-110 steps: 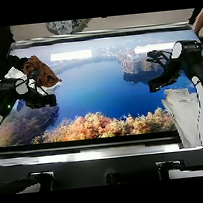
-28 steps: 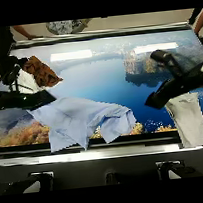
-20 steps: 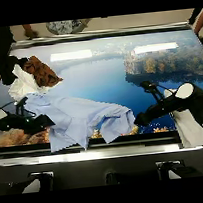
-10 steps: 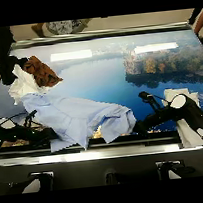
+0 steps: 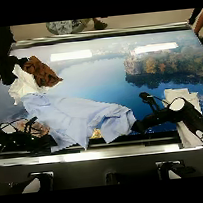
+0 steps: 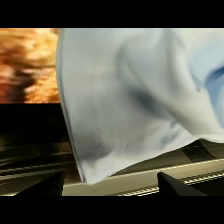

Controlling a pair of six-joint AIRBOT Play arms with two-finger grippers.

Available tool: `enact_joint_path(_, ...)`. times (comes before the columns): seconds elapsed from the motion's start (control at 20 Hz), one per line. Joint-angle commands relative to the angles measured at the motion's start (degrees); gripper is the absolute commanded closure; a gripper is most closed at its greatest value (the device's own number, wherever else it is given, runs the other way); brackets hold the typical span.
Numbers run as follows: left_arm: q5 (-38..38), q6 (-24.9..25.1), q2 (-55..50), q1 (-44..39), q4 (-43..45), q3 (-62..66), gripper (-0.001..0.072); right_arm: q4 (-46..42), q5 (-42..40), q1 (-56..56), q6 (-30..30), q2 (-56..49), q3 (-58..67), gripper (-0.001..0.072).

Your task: Fold the shirts.

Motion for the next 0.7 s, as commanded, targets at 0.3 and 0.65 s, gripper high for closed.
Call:
enact_joint_path(0.3,10.8,-3.1,0.0,0.0,-1.4,-3.9,0.04,1.0,-2.5,0.0,0.0,0.0,-2.5,0.0012)
enact_joint_path(0.65,10.4,-1.7,0.1,-0.1,-1.4,-3.8,0.0677,7.7,-8.0,0.0,-0.9,-0.1,-6.3,0.0011)
